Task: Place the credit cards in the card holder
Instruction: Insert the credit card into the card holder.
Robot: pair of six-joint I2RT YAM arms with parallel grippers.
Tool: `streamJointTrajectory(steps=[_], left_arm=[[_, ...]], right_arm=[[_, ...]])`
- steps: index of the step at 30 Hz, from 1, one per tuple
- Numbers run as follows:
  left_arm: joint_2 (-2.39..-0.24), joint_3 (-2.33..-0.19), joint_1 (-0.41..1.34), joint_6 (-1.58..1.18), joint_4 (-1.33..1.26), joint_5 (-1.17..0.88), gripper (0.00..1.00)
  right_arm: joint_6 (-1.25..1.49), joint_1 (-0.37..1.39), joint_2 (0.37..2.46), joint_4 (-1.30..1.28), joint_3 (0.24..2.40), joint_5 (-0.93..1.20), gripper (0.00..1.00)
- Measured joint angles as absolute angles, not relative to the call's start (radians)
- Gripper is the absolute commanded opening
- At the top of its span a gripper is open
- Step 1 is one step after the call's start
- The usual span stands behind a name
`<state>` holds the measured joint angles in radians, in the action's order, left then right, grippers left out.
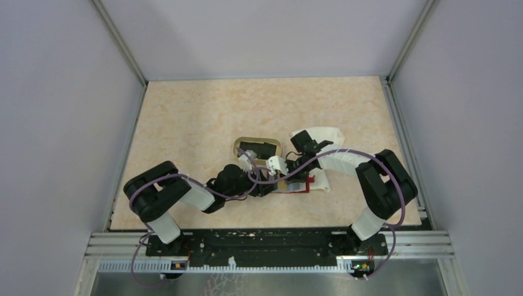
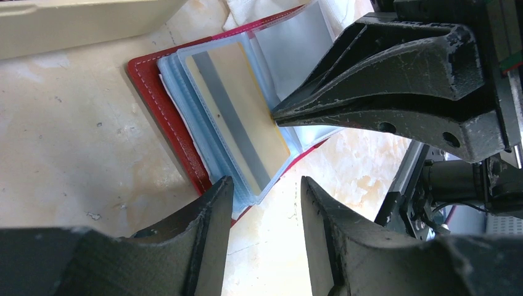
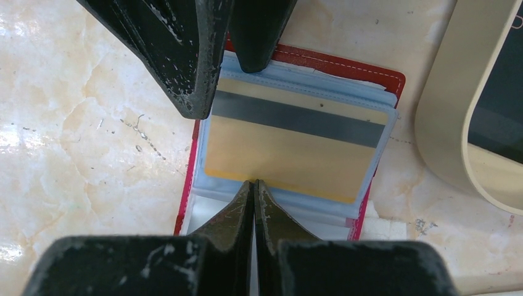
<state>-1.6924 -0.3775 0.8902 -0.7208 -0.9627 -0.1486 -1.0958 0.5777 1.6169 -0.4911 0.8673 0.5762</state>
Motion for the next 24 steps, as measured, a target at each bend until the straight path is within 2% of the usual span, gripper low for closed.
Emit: streamJointTrajectory(steps=[24], left_arm=[[-1.729,-0.402,0.884,-0.736,-0.99,-0.223,0.51]], right_arm=[[-1.099,0.58,1.619,-0.499,0.872,0.573,0.0]])
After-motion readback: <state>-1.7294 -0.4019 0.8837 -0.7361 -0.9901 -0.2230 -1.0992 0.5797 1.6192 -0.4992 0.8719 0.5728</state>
